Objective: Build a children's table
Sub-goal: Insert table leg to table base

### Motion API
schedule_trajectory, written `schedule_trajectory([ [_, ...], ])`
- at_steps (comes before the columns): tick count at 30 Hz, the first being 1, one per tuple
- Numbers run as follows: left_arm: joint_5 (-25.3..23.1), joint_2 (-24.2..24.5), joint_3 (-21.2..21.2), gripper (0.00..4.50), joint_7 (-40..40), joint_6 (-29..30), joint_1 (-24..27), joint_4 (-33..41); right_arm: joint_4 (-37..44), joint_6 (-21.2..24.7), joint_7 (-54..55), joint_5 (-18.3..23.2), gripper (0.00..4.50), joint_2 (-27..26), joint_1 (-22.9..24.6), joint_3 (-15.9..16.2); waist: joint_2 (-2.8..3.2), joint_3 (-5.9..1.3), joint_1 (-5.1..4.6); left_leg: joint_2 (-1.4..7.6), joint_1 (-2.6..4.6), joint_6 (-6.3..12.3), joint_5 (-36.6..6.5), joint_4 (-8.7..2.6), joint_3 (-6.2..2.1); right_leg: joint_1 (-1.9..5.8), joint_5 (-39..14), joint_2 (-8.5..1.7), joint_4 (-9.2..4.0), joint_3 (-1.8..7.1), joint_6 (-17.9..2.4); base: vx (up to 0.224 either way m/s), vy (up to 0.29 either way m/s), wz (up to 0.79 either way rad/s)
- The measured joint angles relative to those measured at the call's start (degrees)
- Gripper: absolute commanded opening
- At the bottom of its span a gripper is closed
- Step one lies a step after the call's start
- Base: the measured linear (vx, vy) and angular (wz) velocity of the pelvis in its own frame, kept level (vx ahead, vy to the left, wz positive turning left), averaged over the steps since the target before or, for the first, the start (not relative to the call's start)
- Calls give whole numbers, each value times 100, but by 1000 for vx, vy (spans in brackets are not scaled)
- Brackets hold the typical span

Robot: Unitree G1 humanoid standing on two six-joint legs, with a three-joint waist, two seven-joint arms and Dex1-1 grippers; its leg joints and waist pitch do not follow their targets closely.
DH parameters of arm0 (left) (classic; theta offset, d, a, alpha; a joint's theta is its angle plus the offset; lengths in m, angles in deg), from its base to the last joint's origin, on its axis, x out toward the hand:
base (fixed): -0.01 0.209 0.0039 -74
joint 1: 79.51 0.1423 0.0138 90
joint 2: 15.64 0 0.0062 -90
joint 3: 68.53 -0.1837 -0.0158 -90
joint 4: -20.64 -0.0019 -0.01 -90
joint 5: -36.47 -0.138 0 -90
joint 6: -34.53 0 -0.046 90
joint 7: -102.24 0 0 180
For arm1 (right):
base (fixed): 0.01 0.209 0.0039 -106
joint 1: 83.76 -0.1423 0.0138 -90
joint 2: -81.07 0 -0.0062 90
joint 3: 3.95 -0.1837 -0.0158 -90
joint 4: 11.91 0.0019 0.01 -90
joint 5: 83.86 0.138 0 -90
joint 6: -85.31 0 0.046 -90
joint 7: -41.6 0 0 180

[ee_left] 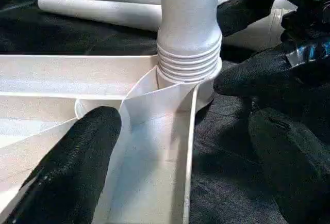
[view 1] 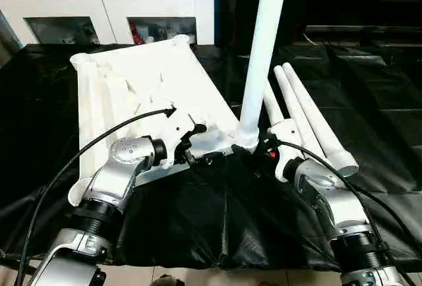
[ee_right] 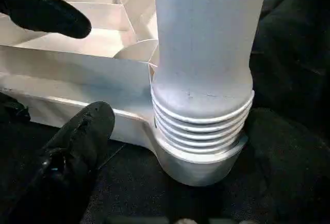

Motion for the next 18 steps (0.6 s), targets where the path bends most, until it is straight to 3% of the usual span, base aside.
schedule_trajectory([
  [18, 0, 0, 0, 444, 0, 0, 0, 0, 0, 0, 0, 0, 450, 0, 0, 0, 0, 0, 0, 0, 0, 0, 0, 0, 0, 0, 0, 0, 0, 0, 0, 0, 0, 0],
])
